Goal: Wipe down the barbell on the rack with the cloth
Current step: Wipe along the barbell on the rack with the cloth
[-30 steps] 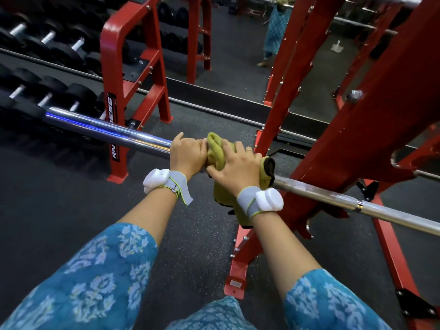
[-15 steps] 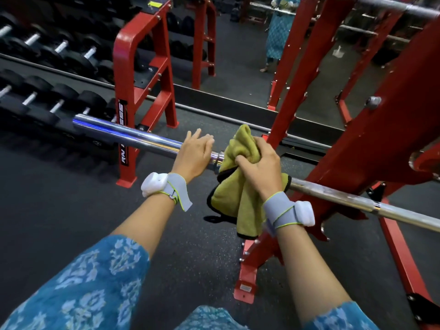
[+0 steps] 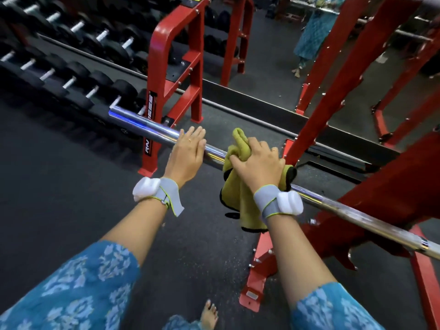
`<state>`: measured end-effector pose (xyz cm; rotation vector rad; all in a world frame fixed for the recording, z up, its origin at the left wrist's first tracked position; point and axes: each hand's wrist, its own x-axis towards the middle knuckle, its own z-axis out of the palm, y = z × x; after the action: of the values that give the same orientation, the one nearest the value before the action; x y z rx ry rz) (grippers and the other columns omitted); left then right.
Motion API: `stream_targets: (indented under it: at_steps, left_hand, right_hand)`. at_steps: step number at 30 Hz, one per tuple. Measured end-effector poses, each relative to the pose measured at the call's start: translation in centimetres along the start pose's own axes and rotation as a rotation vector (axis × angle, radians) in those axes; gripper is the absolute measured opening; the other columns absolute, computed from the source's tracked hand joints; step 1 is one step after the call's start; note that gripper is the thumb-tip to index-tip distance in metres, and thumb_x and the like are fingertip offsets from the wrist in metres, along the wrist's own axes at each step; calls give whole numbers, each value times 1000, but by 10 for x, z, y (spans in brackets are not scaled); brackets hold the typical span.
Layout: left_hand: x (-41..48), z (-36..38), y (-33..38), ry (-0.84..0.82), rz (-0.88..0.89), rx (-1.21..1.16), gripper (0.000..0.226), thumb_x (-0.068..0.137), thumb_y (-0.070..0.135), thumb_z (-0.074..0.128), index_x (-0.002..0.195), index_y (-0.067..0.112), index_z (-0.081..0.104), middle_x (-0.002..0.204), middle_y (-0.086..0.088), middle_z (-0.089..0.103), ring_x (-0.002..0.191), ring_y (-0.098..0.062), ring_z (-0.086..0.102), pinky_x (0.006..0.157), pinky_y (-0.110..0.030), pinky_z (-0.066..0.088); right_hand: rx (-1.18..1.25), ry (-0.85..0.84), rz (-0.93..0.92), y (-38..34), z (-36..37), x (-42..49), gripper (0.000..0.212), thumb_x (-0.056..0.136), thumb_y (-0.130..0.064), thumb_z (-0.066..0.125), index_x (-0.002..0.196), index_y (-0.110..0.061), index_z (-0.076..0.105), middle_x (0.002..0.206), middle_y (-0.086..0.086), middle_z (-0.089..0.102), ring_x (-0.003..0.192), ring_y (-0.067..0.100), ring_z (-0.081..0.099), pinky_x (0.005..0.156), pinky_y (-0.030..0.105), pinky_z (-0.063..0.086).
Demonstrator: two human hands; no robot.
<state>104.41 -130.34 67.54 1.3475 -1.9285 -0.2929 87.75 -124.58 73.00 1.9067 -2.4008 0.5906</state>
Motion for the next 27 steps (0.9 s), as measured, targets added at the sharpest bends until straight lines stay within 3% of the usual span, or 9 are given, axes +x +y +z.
stream_targets:
  at_steps: [5, 9, 12, 14, 16, 19, 22, 25, 27]
  left_hand:
    - [18, -4, -16, 55, -28, 34, 49, 95, 25, 30, 130, -2, 51, 137, -15, 49, 134, -28, 37, 114, -29, 6]
    - [35, -5, -24, 89, -37, 80, 49, 95, 24, 30, 122, -4, 59, 128, -18, 57, 129, -31, 44, 114, -34, 10]
    - [43, -5, -26, 127, -53, 112, 43, 94, 19, 34, 91, -5, 70, 103, -23, 67, 120, -36, 52, 113, -40, 16]
    - [44, -2, -27, 141, -49, 136, 47, 92, 20, 35, 67, -6, 66, 82, -25, 68, 111, -36, 58, 112, -42, 20]
    - [47, 0, -30, 139, -35, 170, 52, 92, 24, 34, 57, -3, 61, 70, -23, 67, 102, -34, 63, 111, -42, 22]
    - [47, 6, -32, 156, 26, 225, 56, 90, 28, 33, 52, -2, 61, 62, -22, 65, 83, -33, 68, 107, -45, 30]
    - [45, 6, -33, 175, 56, 261, 57, 89, 28, 32, 46, 0, 57, 48, -18, 59, 53, -34, 60, 91, -44, 45]
    - [46, 2, -37, 176, 103, 306, 55, 88, 26, 35, 41, 4, 54, 42, -15, 54, 41, -33, 54, 56, -33, 47]
    - [46, 1, -37, 175, 122, 316, 53, 87, 24, 37, 40, 6, 53, 40, -13, 53, 38, -31, 53, 51, -30, 44]
  right_hand:
    - [92, -166, 64, -5, -1, 34, 33, 82, -52, 50, 98, -23, 53, 106, 7, 62, 109, 35, 50, 86, 42, 34]
    - [66, -143, 41, -7, 5, 38, 33, 83, -52, 48, 97, -22, 54, 106, 7, 62, 107, 35, 52, 85, 43, 34]
    - [-45, -71, -48, -15, 10, 31, 38, 85, -53, 45, 104, -21, 53, 109, 6, 60, 106, 34, 49, 85, 43, 32]
    - [-110, -37, -102, -21, 11, 26, 41, 86, -53, 45, 107, -20, 53, 110, 6, 59, 105, 33, 49, 84, 42, 31]
    - [-126, -7, -157, -29, 14, 24, 42, 84, -54, 45, 106, -19, 55, 106, 6, 60, 102, 33, 51, 81, 42, 32]
    - [-112, 121, -304, -28, 18, 14, 46, 71, -53, 42, 93, -20, 64, 86, 5, 60, 80, 32, 56, 70, 40, 38]
    - [-115, 253, -398, -12, 20, -1, 45, 64, -51, 42, 90, -23, 66, 84, 3, 60, 72, 29, 55, 63, 35, 37]
    - [-105, 280, -174, -10, 20, -3, 43, 65, -51, 42, 88, -23, 66, 81, 4, 61, 74, 32, 57, 64, 36, 38]
    - [-118, 199, -1, -23, 14, 4, 42, 71, -50, 43, 90, -20, 64, 86, 7, 62, 84, 34, 57, 71, 40, 38]
